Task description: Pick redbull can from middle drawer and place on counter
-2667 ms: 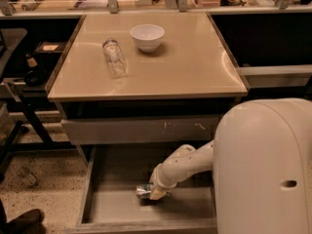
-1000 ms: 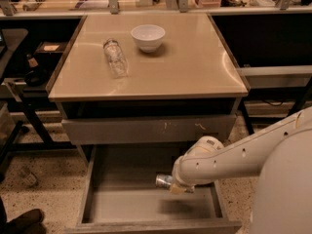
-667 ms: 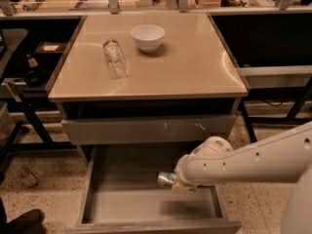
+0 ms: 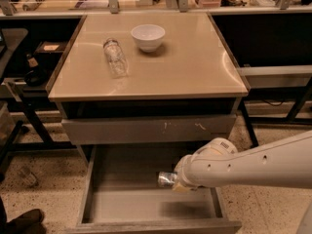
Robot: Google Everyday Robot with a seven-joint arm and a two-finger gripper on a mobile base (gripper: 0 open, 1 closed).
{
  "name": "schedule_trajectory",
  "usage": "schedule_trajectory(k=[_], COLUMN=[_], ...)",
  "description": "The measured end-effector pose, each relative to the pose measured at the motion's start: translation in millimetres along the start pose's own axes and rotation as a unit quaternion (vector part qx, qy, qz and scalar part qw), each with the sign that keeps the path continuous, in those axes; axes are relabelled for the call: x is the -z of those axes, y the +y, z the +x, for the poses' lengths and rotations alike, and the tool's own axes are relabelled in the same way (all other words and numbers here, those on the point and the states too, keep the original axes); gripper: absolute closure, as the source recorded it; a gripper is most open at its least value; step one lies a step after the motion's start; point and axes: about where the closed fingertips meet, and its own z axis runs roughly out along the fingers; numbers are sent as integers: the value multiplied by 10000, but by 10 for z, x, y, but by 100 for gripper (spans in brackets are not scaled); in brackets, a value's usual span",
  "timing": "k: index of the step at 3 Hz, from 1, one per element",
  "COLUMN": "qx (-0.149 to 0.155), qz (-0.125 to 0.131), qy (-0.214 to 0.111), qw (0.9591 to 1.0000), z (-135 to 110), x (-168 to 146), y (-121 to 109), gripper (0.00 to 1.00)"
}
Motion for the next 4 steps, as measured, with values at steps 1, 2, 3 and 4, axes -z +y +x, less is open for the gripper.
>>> schedule_trajectory(k=[1,2,3,4], qx=[36,68,90,109], qz=[129,244,333,409], qy=[-33,-11,86,242], qw=[9999,9997,9994,9988], z=[-114,-241,-338,-404], x=[162,401,656,933], y=[-137,-309,-510,-653], gripper=[100,100,100,100])
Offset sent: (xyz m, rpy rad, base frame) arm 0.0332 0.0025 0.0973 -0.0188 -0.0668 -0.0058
